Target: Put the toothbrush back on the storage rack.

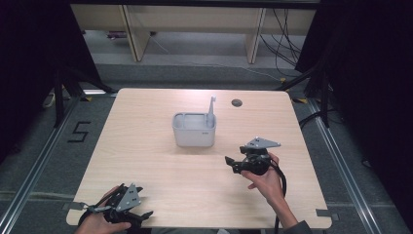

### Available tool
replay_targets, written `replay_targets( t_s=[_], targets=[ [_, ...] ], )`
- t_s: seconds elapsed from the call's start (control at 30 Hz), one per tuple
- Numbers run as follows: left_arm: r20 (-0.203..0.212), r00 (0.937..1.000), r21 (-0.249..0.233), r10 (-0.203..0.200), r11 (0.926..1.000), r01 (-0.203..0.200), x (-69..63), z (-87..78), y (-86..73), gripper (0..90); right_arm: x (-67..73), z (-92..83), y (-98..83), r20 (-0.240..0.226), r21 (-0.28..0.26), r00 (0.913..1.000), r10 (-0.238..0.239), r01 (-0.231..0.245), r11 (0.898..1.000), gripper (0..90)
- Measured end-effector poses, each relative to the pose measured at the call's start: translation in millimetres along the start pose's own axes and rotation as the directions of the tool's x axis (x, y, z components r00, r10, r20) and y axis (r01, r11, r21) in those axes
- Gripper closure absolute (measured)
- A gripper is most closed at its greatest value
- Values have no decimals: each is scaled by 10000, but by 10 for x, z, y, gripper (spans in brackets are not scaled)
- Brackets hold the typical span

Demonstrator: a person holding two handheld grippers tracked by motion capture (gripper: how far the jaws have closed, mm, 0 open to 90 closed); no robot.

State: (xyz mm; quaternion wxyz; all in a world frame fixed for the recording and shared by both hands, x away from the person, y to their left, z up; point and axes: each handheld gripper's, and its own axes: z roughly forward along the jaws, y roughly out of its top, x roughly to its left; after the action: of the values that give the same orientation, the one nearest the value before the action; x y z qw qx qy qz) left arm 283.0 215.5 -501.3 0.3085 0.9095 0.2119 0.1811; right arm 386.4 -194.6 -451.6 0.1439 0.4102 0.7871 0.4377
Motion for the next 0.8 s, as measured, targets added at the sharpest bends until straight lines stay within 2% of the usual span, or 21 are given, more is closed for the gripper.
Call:
replay_targets(
  t_s=[0.03, 0.07, 0.2, 0.27, 0.3, 0.37, 0.4, 0.47, 0.5, 0.53, 0.57, 0.63, 0.73, 0.77, 0.8],
  targets=[
    [51, 10000, -50, -77, 10000, 77, -6, 2, 0, 164, 10, 5, -27, 63, -93, 9999, 91, -90, 9999, 282],
    [122, 9998, -114, -141, 9998, 142, -11, 7, 1, 163, 4, -12, -72, 66, 76, 10000, 67, -68, 9999, 281],
    [131, 9999, -104, -95, 9999, 96, -6, 9, 1, 164, 2, -13, -132, -1, 123, 9999, 117, -117, 9999, 280],
    [122, 9999, -100, -104, 9999, 105, -5, 8, 1, 164, 1, -21, -163, 114, 171, 9999, -36, 34, 9998, 274],
    [129, 9999, -89, -82, 9999, 83, -3, 7, 2, 164, 18, -30, -183, 114, 189, 9997, 216, -218, 9996, 273],
    [132, 9999, -104, -80, 9999, 81, -3, 10, 3, 163, 6, -46, -206, 146, 218, 9999, -48, 45, 9998, 273],
    [135, 9999, -103, -78, 9999, 79, -3, 11, 3, 164, 26, -46, -223, 69, 194, 9997, 218, -219, 9996, 272],
    [124, 9999, -71, -32, 10000, 33, 2, 11, 5, 164, 28, -64, -247, 17, 196, 9999, 165, -165, 9997, 273],
    [120, 9999, -44, 9, 10000, -8, 5, 10, 6, 164, 26, -91, -264, 96, 233, 9999, -77, 75, 9997, 271],
    [120, 9999, -44, 9, 10000, -8, 5, 10, 6, 164, 26, -91, -264, 96, 233, 9999, -77, 75, 9997, 271],
    [116, 9999, -52, 4, 10000, -3, 6, 11, 7, 163, 51, -105, -295, 81, 178, 9999, 148, -150, 9997, 268],
    [111, 9999, -50, 4, 10000, -3, 6, 11, 7, 164, 71, -130, -322, 57, 263, 9998, 183, -184, 9995, 268],
    [109, 9999, -56, -5, 10000, 6, 7, 11, 7, 164, 66, -156, -345, 120, 267, 9999, -23, 20, 9996, 267],
    [105, 9999, -74, -13, 10000, 14, 7, 11, 8, 164, 80, -162, -365, 12, 250, 9998, 210, -211, 9995, 266],
    [116, 9999, -140, -96, 9999, 97, 1, 14, 6, 163, 89, -179, -382, 23, 296, 9997, 228, -228, 9993, 264]
  ],
)
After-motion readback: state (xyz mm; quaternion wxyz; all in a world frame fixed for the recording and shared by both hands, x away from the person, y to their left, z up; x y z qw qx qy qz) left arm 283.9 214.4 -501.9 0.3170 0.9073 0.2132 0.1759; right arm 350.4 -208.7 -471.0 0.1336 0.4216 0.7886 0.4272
